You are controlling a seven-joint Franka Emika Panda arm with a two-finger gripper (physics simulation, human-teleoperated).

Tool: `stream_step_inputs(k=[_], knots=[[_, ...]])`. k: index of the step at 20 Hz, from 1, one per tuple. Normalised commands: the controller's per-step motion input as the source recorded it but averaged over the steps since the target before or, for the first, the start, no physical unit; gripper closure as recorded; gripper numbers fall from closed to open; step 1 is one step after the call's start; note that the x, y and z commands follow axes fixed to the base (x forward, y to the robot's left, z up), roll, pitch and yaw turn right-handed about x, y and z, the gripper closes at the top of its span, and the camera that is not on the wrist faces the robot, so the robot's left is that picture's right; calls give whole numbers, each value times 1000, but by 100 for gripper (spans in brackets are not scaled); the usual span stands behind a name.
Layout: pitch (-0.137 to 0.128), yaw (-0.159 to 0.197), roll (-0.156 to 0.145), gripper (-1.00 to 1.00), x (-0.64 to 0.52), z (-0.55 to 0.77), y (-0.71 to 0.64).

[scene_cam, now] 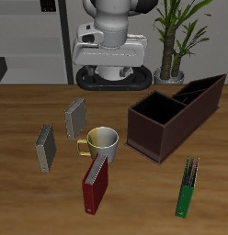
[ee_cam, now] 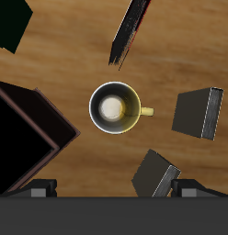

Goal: Place the red book into the left desk caddy's front compartment

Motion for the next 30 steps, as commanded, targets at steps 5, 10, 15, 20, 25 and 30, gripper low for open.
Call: stream_step_inputs(k=[5, 10, 15, 20, 25, 30], knots=[[-8, -4, -24, -100, 351, 64, -18], [-13, 6, -26, -100, 279, 88, 65], [-26, -9, -16, -100, 327, 113, 41], [-39, -18, 22, -100, 327, 128, -102], [-18, 18, -10, -100, 320, 30, -176], [-1, 5, -23, -100, 289, -76, -258]])
